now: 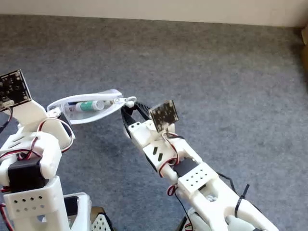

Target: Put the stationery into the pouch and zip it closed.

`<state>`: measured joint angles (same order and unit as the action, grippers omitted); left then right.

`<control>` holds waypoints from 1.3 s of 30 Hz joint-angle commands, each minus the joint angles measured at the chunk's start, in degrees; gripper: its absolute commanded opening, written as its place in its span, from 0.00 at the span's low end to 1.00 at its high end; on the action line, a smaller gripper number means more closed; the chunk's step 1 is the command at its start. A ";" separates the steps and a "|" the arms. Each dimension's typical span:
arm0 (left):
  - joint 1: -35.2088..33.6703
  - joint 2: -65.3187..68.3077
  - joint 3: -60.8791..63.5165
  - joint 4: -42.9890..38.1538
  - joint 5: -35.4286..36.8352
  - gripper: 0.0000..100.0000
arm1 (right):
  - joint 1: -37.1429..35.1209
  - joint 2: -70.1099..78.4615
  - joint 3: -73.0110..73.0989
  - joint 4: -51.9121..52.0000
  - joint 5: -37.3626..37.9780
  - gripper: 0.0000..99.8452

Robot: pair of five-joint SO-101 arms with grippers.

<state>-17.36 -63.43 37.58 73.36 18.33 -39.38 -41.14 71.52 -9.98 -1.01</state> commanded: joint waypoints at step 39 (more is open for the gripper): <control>22.64 -0.13 0.57 -2.73 -6.15 0.23 | -9.36 -50.24 12.44 49.89 8.09 0.01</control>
<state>0.04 -63.34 38.81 71.69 15.16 -47.74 -88.26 84.00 39.25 4.53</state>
